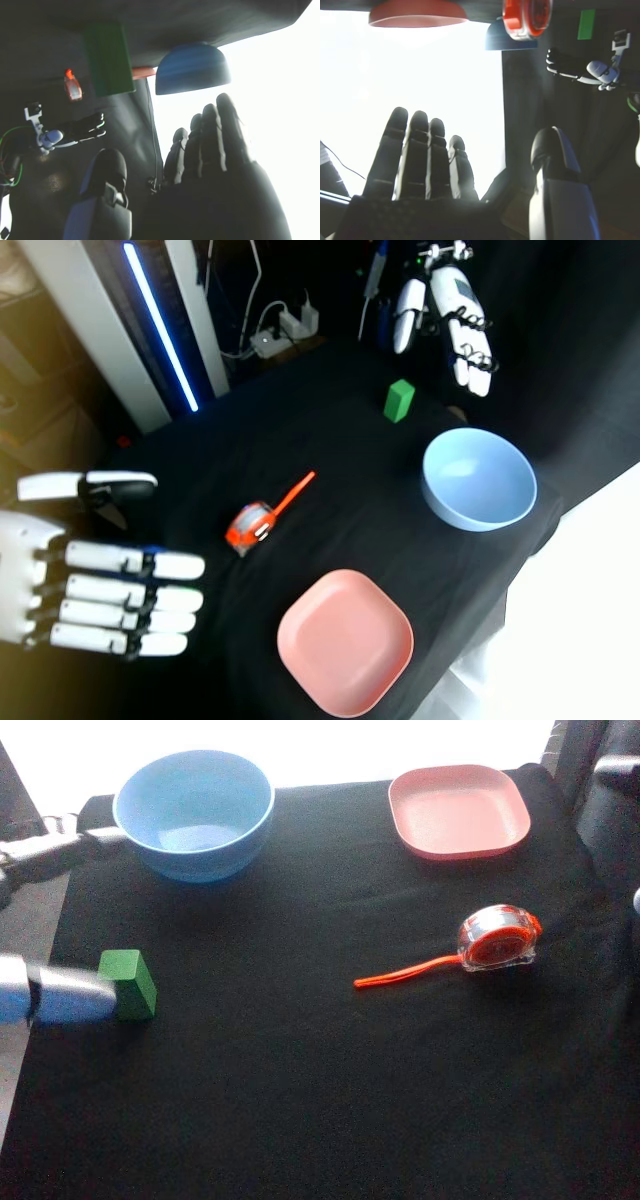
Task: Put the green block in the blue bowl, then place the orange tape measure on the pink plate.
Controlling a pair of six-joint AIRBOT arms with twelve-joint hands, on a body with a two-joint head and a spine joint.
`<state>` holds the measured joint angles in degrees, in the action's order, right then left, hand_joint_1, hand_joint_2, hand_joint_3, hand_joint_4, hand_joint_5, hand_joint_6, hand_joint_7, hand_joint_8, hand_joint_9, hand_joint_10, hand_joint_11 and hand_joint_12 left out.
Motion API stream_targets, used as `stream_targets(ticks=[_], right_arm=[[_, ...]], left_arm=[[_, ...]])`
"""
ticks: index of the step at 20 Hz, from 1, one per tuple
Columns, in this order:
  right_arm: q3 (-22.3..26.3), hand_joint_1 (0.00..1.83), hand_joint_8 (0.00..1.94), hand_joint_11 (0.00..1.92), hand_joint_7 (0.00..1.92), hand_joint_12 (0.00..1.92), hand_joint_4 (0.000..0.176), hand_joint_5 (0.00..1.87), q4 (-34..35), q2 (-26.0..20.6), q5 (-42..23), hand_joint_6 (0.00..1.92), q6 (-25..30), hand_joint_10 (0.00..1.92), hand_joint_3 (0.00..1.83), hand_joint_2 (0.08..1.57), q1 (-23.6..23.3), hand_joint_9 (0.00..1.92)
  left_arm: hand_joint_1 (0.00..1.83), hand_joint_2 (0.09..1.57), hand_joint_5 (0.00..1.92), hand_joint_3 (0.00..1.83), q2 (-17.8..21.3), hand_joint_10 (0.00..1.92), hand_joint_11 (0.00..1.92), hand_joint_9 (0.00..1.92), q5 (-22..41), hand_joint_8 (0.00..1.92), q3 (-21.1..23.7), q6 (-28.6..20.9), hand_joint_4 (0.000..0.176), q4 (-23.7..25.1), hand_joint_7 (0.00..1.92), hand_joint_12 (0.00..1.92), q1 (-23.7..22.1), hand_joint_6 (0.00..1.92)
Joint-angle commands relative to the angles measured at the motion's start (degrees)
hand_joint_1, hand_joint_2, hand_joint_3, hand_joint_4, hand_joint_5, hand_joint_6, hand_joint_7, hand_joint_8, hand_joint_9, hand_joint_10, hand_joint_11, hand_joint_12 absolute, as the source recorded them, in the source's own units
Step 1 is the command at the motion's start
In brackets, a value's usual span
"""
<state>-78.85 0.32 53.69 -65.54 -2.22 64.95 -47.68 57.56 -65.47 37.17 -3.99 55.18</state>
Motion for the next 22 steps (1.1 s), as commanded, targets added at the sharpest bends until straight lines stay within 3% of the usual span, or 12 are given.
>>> stream_targets(ticks=[1, 3, 6, 8, 9, 11, 15, 17, 18, 19, 20, 22], right_arm=[[-0.51, 0.74, 0.0, 0.15, 0.36, 0.55, 0.06, 0.39, 2.56, -0.14, -6.17, 0.0, 0.6, 0.01, 0.0, 1.01, -0.59, 0.34], [-0.71, 0.73, 0.0, 0.13, 0.36, 0.53, 0.079, 0.39, 2.56, -0.03, -5.88, 0.0, 0.6, 0.0, 0.0, 1.0, -0.59, 0.33], [-0.88, 0.75, 0.01, 0.14, 0.38, 0.55, 0.08, 0.41, 2.55, 0.17, -5.76, 0.01, 0.6, 0.01, 0.0, 1.0, -0.59, 0.35], [-0.94, 0.75, 0.01, 0.12, 0.39, 0.55, 0.077, 0.42, 2.55, 0.2, -5.66, 0.01, 0.6, 0.0, 0.0, 1.0, -0.59, 0.35], [-0.95, 0.75, 0.0, 0.11, 0.4, 0.6, 0.074, 0.42, 2.54, 0.21, -5.63, 0.0, 0.6, 0.0, 0.0, 1.0, -0.59, 0.36], [-0.95, 0.74, 0.0, 0.11, 0.4, 0.62, 0.098, 0.42, 2.54, 0.23, -5.62, 0.0, 0.6, 0.0, 0.0, 1.0, -0.59, 0.36], [-0.95, 0.76, 0.0, 0.12, 0.4, 0.62, 0.083, 0.43, 2.52, 0.25, -5.62, 0.0, 0.67, 0.01, 0.0, 1.0, -0.58, 0.37], [-0.94, 0.78, 0.01, 0.13, 0.41, 0.63, 0.081, 0.44, 2.48, 0.28, -5.61, 0.0, 0.75, 0.01, 0.0, 0.99, -0.58, 0.38], [-0.94, 0.78, 0.01, 0.13, 0.41, 0.63, 0.081, 0.44, 2.48, 0.3, -5.61, 0.0, 0.78, 0.01, 0.0, 0.99, -0.58, 0.38], [-0.94, 0.78, 0.01, 0.13, 0.42, 0.63, 0.093, 0.44, 2.46, 0.33, -5.61, 0.0, 0.82, 0.01, 0.0, 0.99, -0.58, 0.38], [-0.94, 0.8, 0.01, 0.14, 0.41, 0.63, 0.095, 0.44, 2.44, 0.34, -5.61, 0.0, 0.85, 0.01, 0.0, 1.0, -0.58, 0.38], [-0.93, 0.78, 0.0, 0.14, 0.41, 0.63, 0.089, 0.44, 2.43, 0.39, -5.61, 0.0, 0.91, 0.01, 0.0, 1.0, -0.58, 0.38]], left_arm=[[0.8, 0.93, 0.2, 0.01, -0.28, 0.01, 0.07, 0.19, 3.94, 0.01, -0.62, -0.95, 0.049, -0.02, 0.22, 0.37, -1.46, 0.0], [0.84, 0.94, 0.26, 0.0, -0.84, 0.0, 0.06, 0.3, 1.32, 0.0, -1.36, -1.47, 0.057, 2.61, 0.35, 0.47, -3.61, 0.0], [0.86, 0.93, 0.39, 0.0, -1.42, 0.01, 0.09, 0.46, -4.07, 0.01, -2.37, -1.47, 0.0, 6.85, 0.51, 0.67, -7.4, 0.0], [0.9, 0.95, 0.45, 0.0, -1.97, 0.01, 0.13, 0.57, -7.7, 0.0, -3.16, -1.47, 0.0, 9.53, 0.6, 0.81, -9.66, 0.0], [0.91, 0.95, 0.47, 0.0, -2.2, 0.0, 0.06, 0.58, -9.09, 0.0, -3.44, -1.47, 0.023, 10.65, 0.62, 0.91, -10.59, 0.0], [0.98, 0.94, 0.59, 0.0, -2.85, 0.03, 0.08, 0.7, -12.55, 0.01, -4.03, -1.46, 0.002, 13.47, 0.75, 1.18, -13.05, 0.0], [0.99, 0.9, 0.74, 0.0, -3.2, 0.12, 0.27, 0.89, -16.33, 0.04, -4.48, -1.46, 0.0, 16.53, 0.95, 1.48, -15.13, 0.01], [1.01, 0.93, 0.87, 0.0, -3.14, 0.82, 0.37, 0.73, -17.55, 0.01, -4.48, -1.45, 0.0, 17.69, 1.08, 1.66, -15.81, 0.0], [1.01, 0.93, 0.87, 0.0, -3.14, 0.82, 0.37, 0.73, -17.65, 0.01, -4.47, -1.45, 0.0, 17.83, 1.08, 1.66, -15.9, 0.0], [1.09, 1.02, 1.05, 0.02, -3.14, 0.78, 0.41, 0.78, -17.75, 0.02, -4.47, -1.44, 0.008, 17.96, 1.16, 1.53, -16.04, 0.62], [1.21, 1.07, 1.07, 0.0, -3.16, 0.88, 0.53, 0.85, -17.51, 0.78, -4.46, -1.44, 0.0, 17.99, 1.1, 1.49, -16.23, 0.69], [1.26, 1.1, 1.09, 0.0, -3.16, 1.19, 0.68, 0.87, -16.4, 1.23, -4.35, -1.46, 0.0, 17.8, 0.97, 1.63, -16.49, 0.61]])
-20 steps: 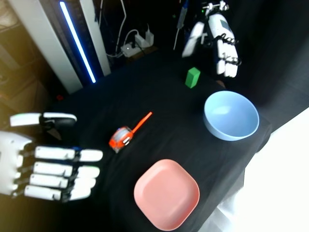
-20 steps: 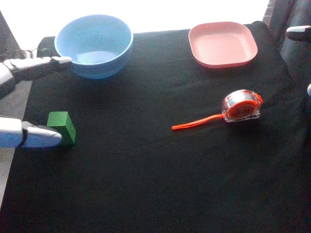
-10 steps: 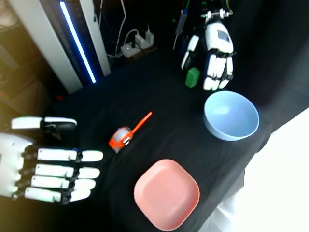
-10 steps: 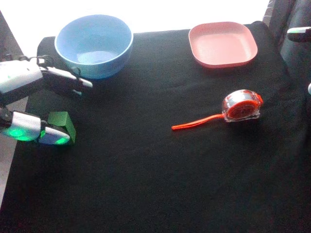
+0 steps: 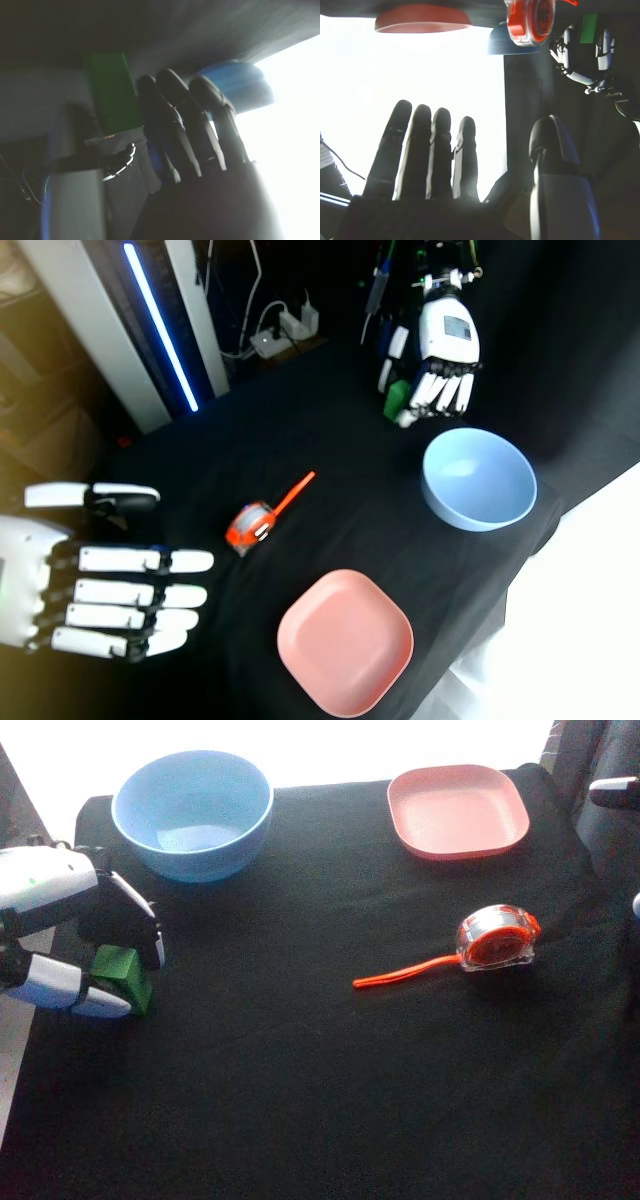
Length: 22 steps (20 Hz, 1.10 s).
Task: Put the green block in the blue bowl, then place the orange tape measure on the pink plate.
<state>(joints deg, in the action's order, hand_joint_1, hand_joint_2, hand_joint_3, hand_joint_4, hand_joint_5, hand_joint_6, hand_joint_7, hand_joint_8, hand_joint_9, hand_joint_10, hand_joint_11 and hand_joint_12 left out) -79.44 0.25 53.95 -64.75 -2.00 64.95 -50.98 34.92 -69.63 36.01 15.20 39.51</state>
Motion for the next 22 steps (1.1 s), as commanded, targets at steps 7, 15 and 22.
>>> stream_targets(ticks=[7, 15, 22], right_arm=[[-0.35, 0.77, 0.0, 0.17, 0.44, 0.56, 0.077, 0.45, 2.43, 0.27, -6.4, 0.0, 0.81, 0.0, 0.0, 1.01, -0.57, 0.41], [-1.38, 0.72, 0.0, 0.06, 0.4, 0.66, 0.112, 0.43, 2.05, 1.3, -6.4, 0.0, 1.38, 0.0, 0.0, 1.03, -0.63, 0.35], [-1.82, 0.78, 0.0, 0.05, 0.44, 0.74, 0.075, 0.46, 1.56, 1.81, -6.4, 0.0, 1.74, 0.0, 0.0, 1.02, -1.25, 0.4]], left_arm=[[1.25, 1.06, 1.09, 0.0, 1.83, 0.7, 0.4, 0.98, 16.32, 0.94, -0.03, 0.43, 0.0, -2.53, 1.11, 1.03, -7.87, 0.68], [1.23, 1.09, 0.96, 0.0, -7.79, 0.19, 0.67, 1.11, 2.79, 0.73, -11.09, 5.83, 0.007, -4.11, 1.12, 0.83, -22.8, 1.04], [1.22, 1.12, 0.91, 0.0, -15.99, 0.02, 0.69, 1.18, -11.02, 0.98, -19.45, 7.9, 0.0, -3.5, 1.04, 1.1, -24.17, 1.0]])
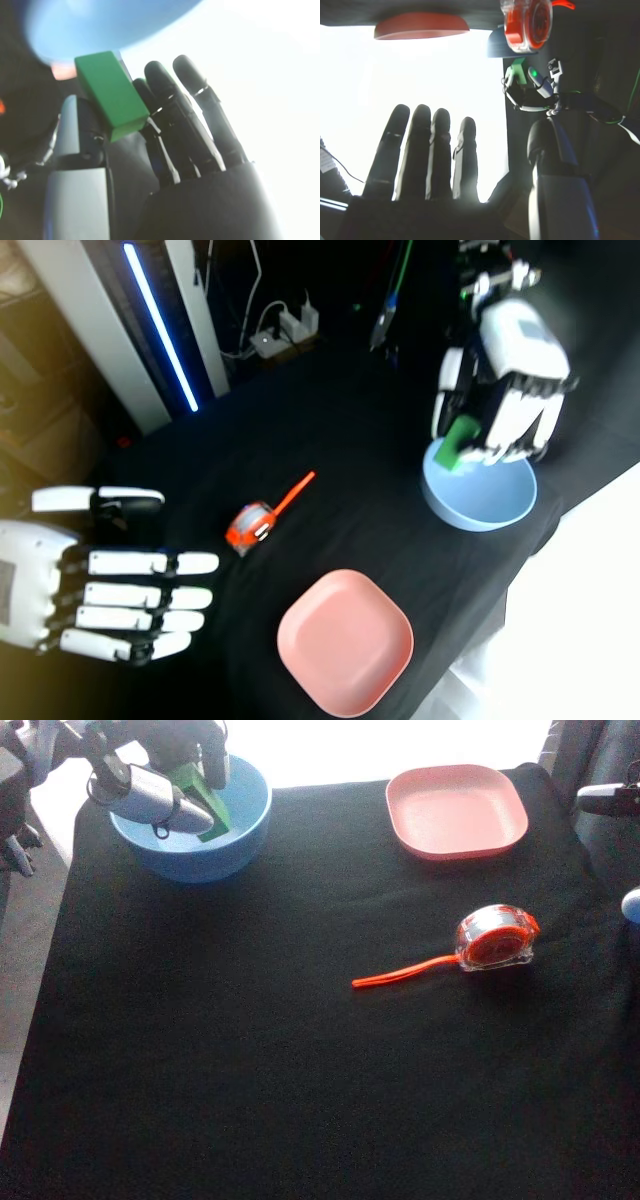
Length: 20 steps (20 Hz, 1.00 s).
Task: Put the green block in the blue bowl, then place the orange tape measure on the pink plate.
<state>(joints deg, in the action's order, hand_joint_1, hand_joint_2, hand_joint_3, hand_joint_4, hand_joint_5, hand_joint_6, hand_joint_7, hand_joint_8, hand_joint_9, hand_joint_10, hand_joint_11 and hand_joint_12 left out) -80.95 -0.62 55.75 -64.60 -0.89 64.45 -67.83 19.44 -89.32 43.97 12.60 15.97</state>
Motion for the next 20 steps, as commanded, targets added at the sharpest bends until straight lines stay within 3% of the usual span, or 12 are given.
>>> stream_targets(ticks=[1, 2, 3, 4, 5, 7, 12, 15, 16, 17, 19, 20], right_arm=[[-0.32, 0.8, 0.0, 0.09, 0.45, 0.71, 0.079, 0.46, 2.37, 0.08, -6.56, 0.0, 0.74, 0.0, 0.0, 1.02, -0.74, 0.41], [-0.33, 0.82, 0.0, 0.11, 0.46, 0.71, 0.085, 0.47, 2.11, 0.12, -6.56, 0.0, 1.03, 0.0, 0.0, 1.03, -0.75, 0.42], [-0.36, 0.81, 0.0, 0.11, 0.47, 0.71, 0.094, 0.46, 1.87, 0.12, -6.56, 0.0, 1.27, 0.0, 0.0, 1.03, -0.77, 0.42], [-0.38, 0.79, 0.0, 0.09, 0.46, 0.7, 0.095, 0.46, 1.77, 0.12, -6.56, 0.0, 1.44, 0.0, 0.01, 1.04, -0.81, 0.41], [-0.42, 0.78, 0.0, 0.09, 0.46, 0.71, 0.097, 0.46, 1.77, 0.12, -6.56, 0.0, 1.5, 0.0, 0.0, 1.04, -0.81, 0.41], [-0.41, 0.77, 0.0, 0.07, 0.42, 0.7, 0.096, 0.44, 1.75, 0.12, -6.57, 0.0, 1.53, 0.0, 0.0, 1.04, -0.84, 0.39], [-0.26, 0.64, 0.0, 0.0, 0.31, 0.48, 0.139, 0.33, -1.4, 0.12, -6.72, 0.0, 2.19, 0.0, 0.0, 0.95, -3.84, 0.26], [-0.04, 0.65, 0.0, 0.02, 0.29, 0.55, 0.11, 0.34, -5.56, 0.13, -6.71, 0.0, 2.27, 0.0, 0.0, 0.94, -7.8, 0.27], [-0.07, 0.66, 0.0, 0.08, 0.27, 0.57, 0.122, 0.35, -7.68, 0.59, -6.65, 0.0, 2.27, 0.0, 0.0, 0.92, -9.71, 0.27], [-0.11, 0.66, 0.0, 0.08, 0.27, 0.57, 0.122, 0.35, -7.85, 0.69, -6.63, 0.0, 2.27, 0.0, 0.0, 0.92, -9.92, 0.27], [-0.42, 0.79, 0.0, 0.08, 0.24, 0.58, 0.103, 0.36, -9.62, 1.39, -5.82, 0.01, 2.27, 0.0, 0.0, 0.91, -11.18, 0.24], [-0.52, 0.77, 0.0, 0.03, 0.25, 0.62, 0.119, 0.37, -10.57, 1.64, -4.9, 0.0, 2.27, 0.0, 0.0, 0.9, -11.72, 0.24]], left_arm=[[1.23, 1.12, 0.89, 0.0, -0.1, 0.03, 0.72, 1.19, 2.22, 0.97, -0.95, -0.04, 0.0, -0.03, 1.06, 1.19, -0.89, 1.01], [1.08, 1.11, 0.96, 0.0, -0.71, 0.02, 0.68, 1.18, 0.5, 0.55, -1.67, -0.04, 0.081, 1.09, 0.99, 1.31, -1.12, 0.98], [1.06, 1.09, 1.0, 0.0, -0.8, 0.03, 0.66, 1.18, -0.12, 0.32, -1.68, -0.03, 0.104, 2.08, 1.05, 1.36, -1.38, 0.94], [1.06, 1.1, 1.0, 0.0, -0.84, 0.01, 0.6, 1.1, -0.36, 0.17, -1.62, -0.03, 0.094, 2.71, 1.04, 1.29, -1.67, 0.95], [1.04, 1.04, 0.88, 0.0, -0.85, 0.0, 0.54, 1.05, -0.35, 0.09, -1.52, -0.03, 0.0, 3.02, 1.02, 1.27, -1.93, 0.39], [0.99, 1.03, 0.87, 0.0, -0.6, 0.0, 0.37, 0.92, 1.12, 0.01, -0.81, -0.03, 0.0, 3.05, 0.92, 1.34, -2.02, 0.06], [0.98, 1.06, 0.78, 0.0, 5.07, 0.0, 0.25, 0.77, 12.15, 0.0, 6.61, -0.03, 0.041, 3.04, 0.67, 1.41, -0.58, 0.0], [0.83, 1.1, 0.71, 0.0, 10.33, 0.0, 0.19, 0.69, 22.24, 0.0, 12.56, -0.06, 0.08, 1.2, 0.61, 1.28, 3.06, 0.0], [0.84, 1.05, 0.68, 0.0, 14.27, 0.0, 0.12, 0.64, 30.14, 0.0, 16.59, -0.08, 0.048, -2.04, 0.57, 1.39, 8.77, 0.0], [0.84, 1.05, 0.68, 0.0, 14.65, 0.0, 0.12, 0.64, 31.06, 0.0, 17.11, -0.08, 0.048, -2.48, 0.57, 1.39, 9.7, 0.0], [0.91, 1.0, 0.6, 0.0, 17.89, 0.01, 0.0, 0.42, 37.1, 0.0, 20.69, -0.16, 0.062, -5.48, 0.48, 1.06, 16.15, 0.0], [0.89, 0.97, 0.55, 0.0, 19.1, 0.02, 0.0, 0.3, 39.44, 0.01, 22.25, -0.16, 0.06, -6.62, 0.39, 0.75, 18.51, 0.01]])
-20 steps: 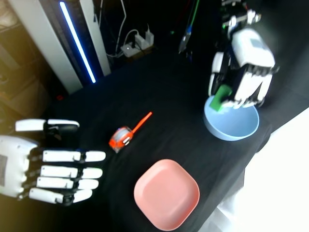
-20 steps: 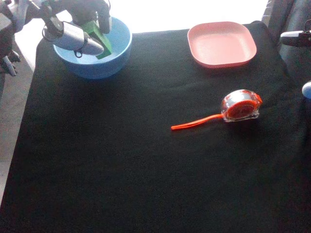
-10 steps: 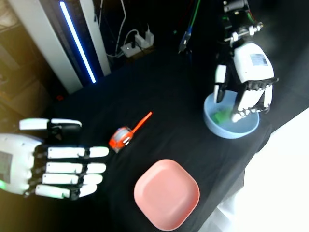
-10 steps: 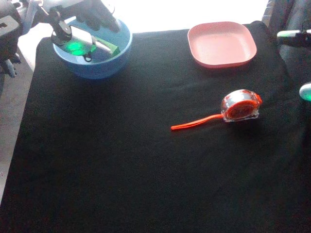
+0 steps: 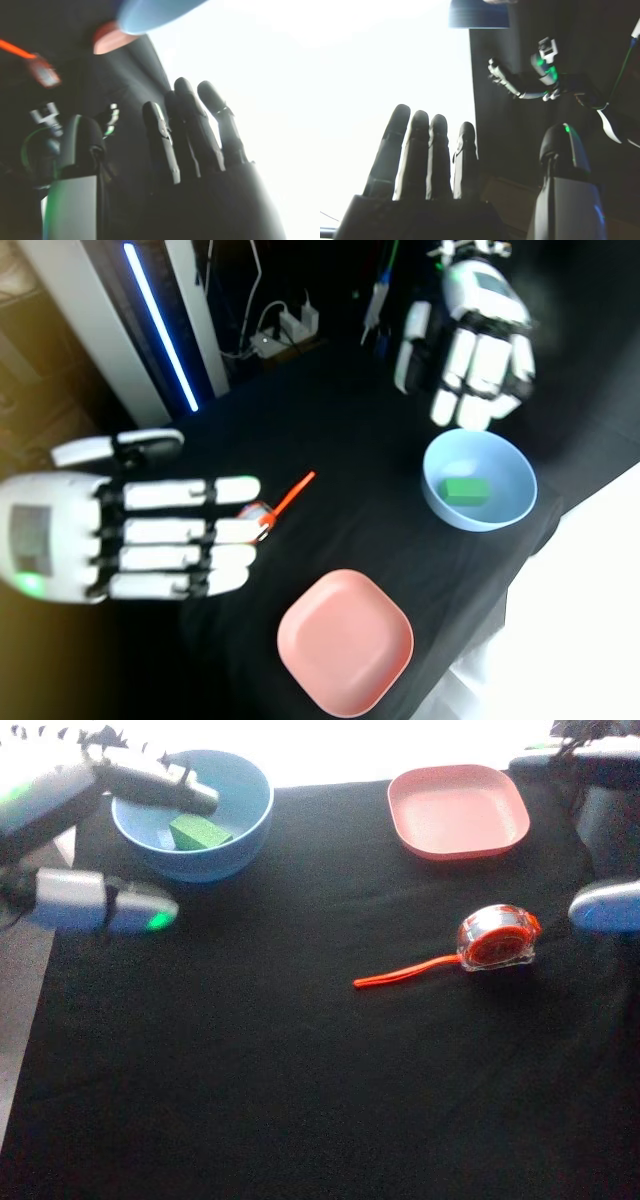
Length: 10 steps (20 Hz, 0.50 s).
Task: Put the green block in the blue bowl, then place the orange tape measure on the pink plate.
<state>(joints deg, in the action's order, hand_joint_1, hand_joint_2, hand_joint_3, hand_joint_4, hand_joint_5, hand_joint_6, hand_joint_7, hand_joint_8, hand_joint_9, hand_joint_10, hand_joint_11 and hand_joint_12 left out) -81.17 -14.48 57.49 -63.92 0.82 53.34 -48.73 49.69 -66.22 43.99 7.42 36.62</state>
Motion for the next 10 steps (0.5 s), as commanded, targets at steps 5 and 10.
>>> stream_targets(ticks=[5, 10], right_arm=[[-2.79, 0.78, 0.0, 0.0, 0.26, 0.73, 0.127, 0.35, -3.08, 2.63, 2.02, 0.0, 2.96, 0.0, 0.0, 0.95, -2.88, 0.21], [-4.83, 0.82, 0.01, 0.0, 0.33, 0.73, 0.155, 0.38, -8.36, 5.59, 7.46, 0.0, 3.43, 0.0, 0.0, 0.99, -5.64, 0.27]], left_arm=[[0.78, 0.94, 0.51, 0.0, 1.53, 0.0, 0.0, 0.17, 17.67, 0.0, 3.52, -0.19, 0.051, -7.97, 0.25, 0.38, 10.3, 0.0], [0.95, 0.9, 0.56, 0.0, 1.89, 0.01, 0.0, 0.19, 22.39, 0.0, 5.95, -1.01, 0.0, -16.16, 0.3, 0.39, 20.65, 0.0]])
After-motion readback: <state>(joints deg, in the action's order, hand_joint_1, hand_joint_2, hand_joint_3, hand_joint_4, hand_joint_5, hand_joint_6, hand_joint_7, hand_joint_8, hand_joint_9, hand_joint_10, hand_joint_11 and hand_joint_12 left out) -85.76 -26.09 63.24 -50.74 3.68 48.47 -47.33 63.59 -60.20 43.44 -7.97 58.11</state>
